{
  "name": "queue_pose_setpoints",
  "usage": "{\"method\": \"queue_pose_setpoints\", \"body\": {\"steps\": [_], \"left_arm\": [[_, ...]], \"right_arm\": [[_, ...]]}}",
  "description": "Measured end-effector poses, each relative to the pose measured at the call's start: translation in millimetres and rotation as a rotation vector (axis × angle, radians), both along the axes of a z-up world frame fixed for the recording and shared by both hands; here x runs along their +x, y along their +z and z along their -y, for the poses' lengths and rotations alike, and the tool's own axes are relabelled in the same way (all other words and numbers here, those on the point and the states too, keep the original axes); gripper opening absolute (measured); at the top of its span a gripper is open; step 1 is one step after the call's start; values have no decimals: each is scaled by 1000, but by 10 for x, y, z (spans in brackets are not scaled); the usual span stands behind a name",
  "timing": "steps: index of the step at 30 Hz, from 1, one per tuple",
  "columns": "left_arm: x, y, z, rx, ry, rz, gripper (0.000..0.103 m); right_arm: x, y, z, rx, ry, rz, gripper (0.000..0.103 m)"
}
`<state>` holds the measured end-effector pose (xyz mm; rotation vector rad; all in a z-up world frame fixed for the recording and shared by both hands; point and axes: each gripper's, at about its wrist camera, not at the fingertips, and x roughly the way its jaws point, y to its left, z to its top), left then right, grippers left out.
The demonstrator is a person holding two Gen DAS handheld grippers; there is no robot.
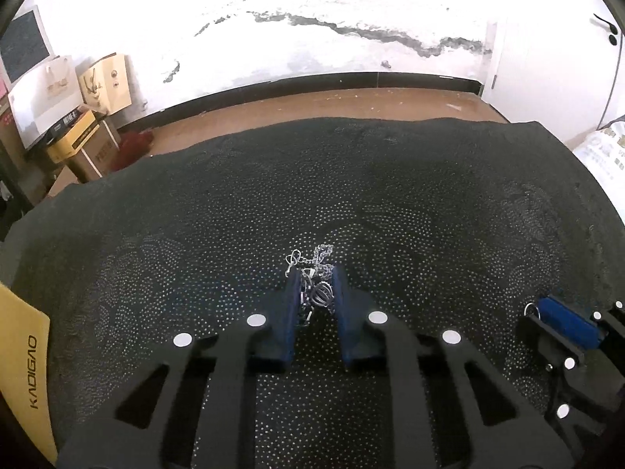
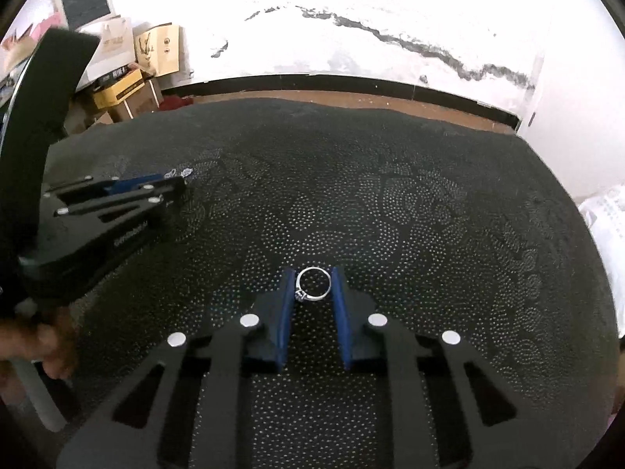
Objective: Organize jewelry
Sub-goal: 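Close left gripper on the silver chain while right gripper grasps the silver ring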
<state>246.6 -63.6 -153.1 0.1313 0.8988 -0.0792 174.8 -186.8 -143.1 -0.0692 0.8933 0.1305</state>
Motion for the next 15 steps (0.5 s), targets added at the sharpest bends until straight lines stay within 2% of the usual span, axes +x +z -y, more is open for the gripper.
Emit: {"method": "queue_pose_setpoints", "body": {"steps": [8,10,11,15], "left_arm": [[-52,90,-24,15,2,9,16],[-65,153,-55,-4,10,1,16],[-72,185,-75,-8,13,1,8],[-132,347,-159,-36,14,-11,8]], "right_arm": [[-39,65,-14,15,-16,11,19],[-49,113,-1,21,-11,15,19],[-59,141,3,26,-11,19,19],[-117,286,4,32,-8,41,19]]}}
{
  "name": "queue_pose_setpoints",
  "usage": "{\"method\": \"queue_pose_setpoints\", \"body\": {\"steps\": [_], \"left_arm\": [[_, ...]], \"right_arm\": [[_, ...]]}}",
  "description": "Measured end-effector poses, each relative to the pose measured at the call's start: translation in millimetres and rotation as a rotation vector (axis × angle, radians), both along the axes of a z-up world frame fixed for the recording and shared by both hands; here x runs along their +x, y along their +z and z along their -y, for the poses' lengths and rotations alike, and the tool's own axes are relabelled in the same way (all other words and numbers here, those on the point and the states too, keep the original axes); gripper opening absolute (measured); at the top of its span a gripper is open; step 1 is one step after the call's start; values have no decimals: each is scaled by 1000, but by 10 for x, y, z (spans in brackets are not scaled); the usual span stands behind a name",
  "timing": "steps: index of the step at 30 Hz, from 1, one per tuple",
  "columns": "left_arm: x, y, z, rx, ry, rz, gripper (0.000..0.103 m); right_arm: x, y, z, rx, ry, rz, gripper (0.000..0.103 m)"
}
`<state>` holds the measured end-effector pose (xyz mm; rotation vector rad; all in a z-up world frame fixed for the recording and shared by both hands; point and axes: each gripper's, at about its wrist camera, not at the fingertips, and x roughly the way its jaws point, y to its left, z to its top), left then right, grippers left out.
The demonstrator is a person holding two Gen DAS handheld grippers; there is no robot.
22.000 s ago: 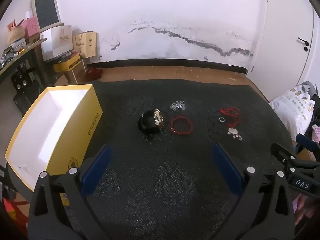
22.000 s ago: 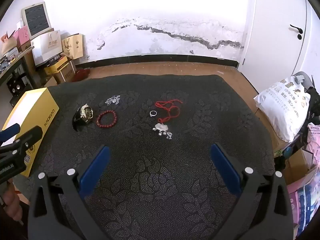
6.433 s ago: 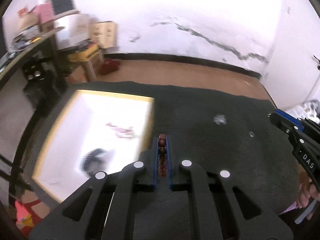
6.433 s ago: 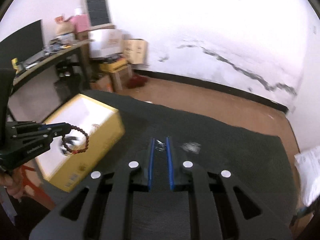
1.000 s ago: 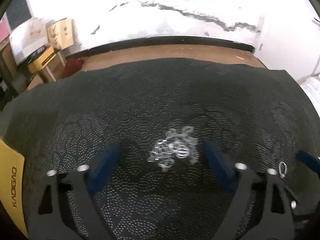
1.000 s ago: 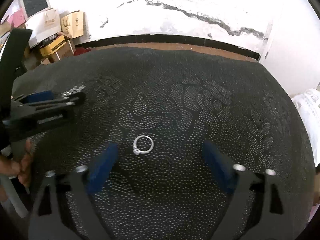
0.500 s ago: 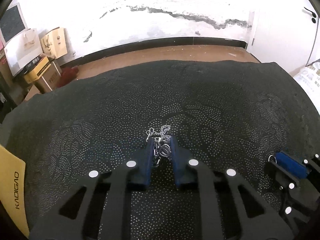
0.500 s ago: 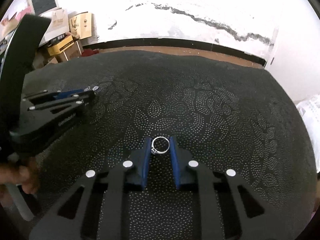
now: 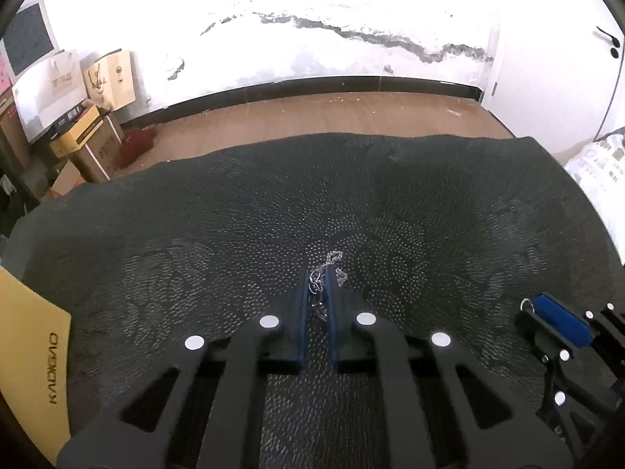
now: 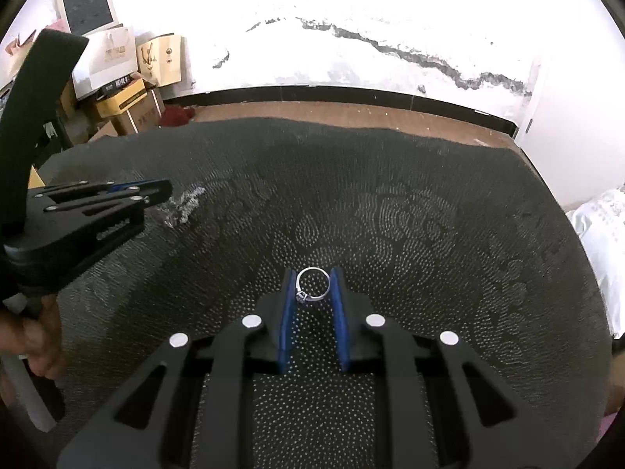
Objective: Organize jewelry
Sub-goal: 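Close left gripper on the silver chain while right gripper grasps the silver ring, then carry the chain with left gripper while right carries the ring over the box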
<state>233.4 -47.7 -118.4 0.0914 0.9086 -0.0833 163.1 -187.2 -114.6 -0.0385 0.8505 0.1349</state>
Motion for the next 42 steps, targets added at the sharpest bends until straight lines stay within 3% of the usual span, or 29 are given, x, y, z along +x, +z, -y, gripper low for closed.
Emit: {"method": "queue_pose_setpoints", "body": {"steps": [8,15,16,17,18,24,31,36,42], "left_arm": [[-331,503,-311,-23,14,10,7],[-794,1029,-749,-25,53,18,7],[-864,1104,-845,-32,60,13,7],[-914,1167,-918,-35,67,10,7],[-980,1240,-1000,-39,74,11,7],[-1392,1707,-1593,-9,147,45,7],[-1885,2155,-2312,-28,224,59,7],[-2191,2389,-2784,-6,281,89,7],[-2563,2442,-3338,12,358,96,7]], "right_arm": [[-140,498,-31,28,14,60,18],[-354,1035,-335,43,73,88,18],[-386,1101,-374,41,81,92,15],[-429,1189,-434,45,91,95,5],[-450,1241,-471,49,98,94,5],[-677,1664,-947,58,177,99,5],[-896,2124,-1604,87,279,98,5],[-1034,2384,-2235,89,373,102,5],[-1179,2528,-3023,84,482,100,5]]}}
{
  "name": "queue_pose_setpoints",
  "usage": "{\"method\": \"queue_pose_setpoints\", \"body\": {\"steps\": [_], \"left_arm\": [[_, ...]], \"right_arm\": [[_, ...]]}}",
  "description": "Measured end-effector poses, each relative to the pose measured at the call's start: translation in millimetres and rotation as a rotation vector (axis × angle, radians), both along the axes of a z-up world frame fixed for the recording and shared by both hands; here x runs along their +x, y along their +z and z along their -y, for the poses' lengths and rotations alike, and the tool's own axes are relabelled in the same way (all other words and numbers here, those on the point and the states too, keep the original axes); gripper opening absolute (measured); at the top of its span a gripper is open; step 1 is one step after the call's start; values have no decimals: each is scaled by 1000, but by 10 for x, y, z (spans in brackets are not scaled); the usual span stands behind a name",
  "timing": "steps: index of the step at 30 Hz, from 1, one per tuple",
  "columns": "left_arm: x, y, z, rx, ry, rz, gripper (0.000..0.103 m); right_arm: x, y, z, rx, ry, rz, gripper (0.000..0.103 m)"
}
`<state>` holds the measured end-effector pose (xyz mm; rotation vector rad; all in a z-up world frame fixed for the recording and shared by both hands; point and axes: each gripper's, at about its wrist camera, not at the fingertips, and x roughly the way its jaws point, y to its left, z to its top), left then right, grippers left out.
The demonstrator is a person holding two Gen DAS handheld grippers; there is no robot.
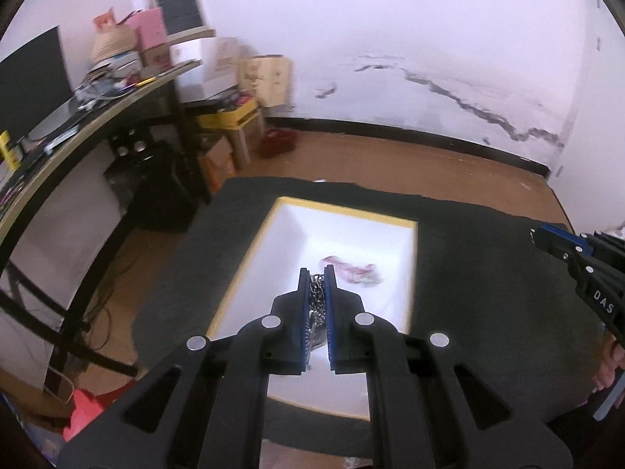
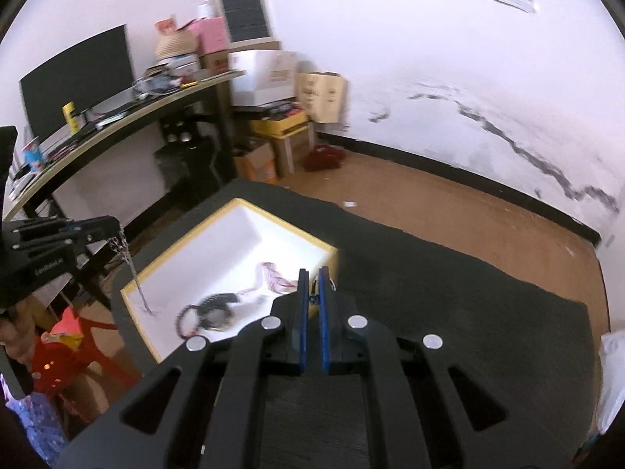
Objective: Organize jewelry
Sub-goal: 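Carry the chain with left gripper while right carries the ring over the box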
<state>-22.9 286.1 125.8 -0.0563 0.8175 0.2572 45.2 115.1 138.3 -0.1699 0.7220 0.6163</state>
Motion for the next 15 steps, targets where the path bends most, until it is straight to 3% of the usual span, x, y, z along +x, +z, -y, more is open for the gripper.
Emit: {"method": "queue_pose_setpoints", "body": {"steps": [6,15], "left_arm": [[-195,-200,-463,-23,59,-23,7],[-174,-735,-808,-52,106,-68,7]], "right_arm": [[-65,-104,-707,-8,83,-36,5],[36,-503,-1243,-57,129,-69,5]]}}
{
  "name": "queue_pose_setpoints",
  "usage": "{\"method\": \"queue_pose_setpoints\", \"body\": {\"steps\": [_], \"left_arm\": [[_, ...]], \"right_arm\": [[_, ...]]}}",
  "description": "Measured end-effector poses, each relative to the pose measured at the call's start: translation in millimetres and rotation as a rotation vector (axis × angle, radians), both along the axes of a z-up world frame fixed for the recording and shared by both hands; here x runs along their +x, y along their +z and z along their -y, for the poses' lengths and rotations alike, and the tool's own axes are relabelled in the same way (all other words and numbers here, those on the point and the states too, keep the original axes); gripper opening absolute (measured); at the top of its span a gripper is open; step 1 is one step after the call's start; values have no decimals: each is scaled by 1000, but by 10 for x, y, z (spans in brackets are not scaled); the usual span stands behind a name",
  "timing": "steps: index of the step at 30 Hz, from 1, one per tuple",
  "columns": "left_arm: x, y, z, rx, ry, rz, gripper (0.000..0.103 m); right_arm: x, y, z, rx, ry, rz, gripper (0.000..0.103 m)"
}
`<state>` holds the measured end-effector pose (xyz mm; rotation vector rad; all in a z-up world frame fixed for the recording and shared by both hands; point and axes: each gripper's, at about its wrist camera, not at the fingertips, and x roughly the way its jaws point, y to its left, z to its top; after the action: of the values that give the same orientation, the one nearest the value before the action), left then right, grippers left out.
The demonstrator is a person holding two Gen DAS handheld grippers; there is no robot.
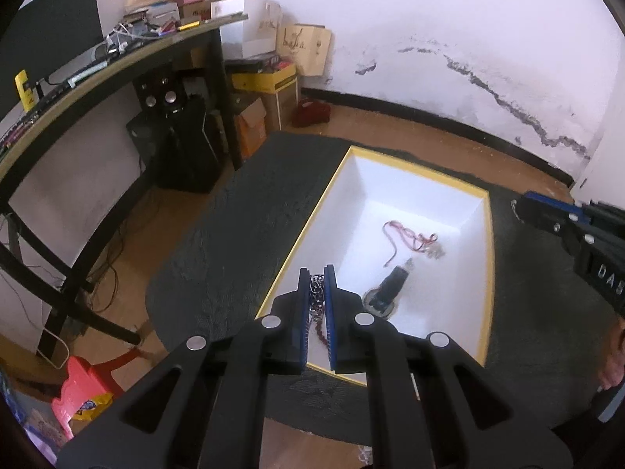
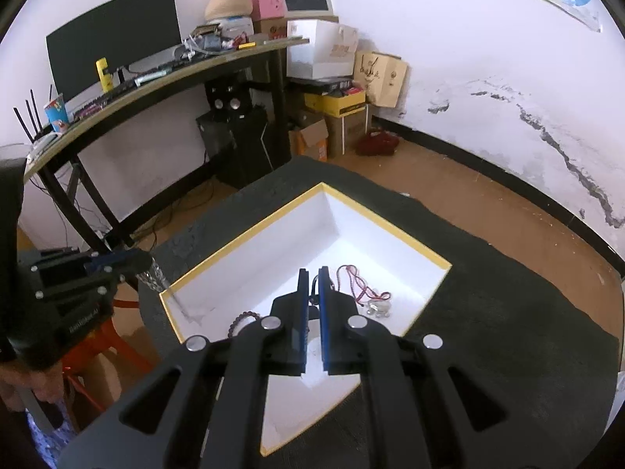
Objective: Organize jewelry
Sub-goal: 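Carry the chain with left gripper while right carries the ring over the box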
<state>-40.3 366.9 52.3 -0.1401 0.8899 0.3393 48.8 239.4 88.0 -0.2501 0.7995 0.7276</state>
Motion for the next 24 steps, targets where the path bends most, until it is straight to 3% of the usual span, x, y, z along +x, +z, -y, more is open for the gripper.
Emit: {"method": "queue_pose_setpoints", "body": {"steps": [15,20,22,24], "left_arm": [[326,-1008,-8,-55,40,-73,7],[380,-1193,-23,-78,67,-84,7],[393,-1203,-1,-41,78,-72,7],[391,-1206,12,-53,93,-60,7]], "right_arm": [[539,-918,-163,-67,-18,-63,5],[660,-1124,-186,-78,-21,-75,5],[705,-1205,-197,-88,-22,-81,5],[750,-1280,-196,-94,-24,-86,5]]}}
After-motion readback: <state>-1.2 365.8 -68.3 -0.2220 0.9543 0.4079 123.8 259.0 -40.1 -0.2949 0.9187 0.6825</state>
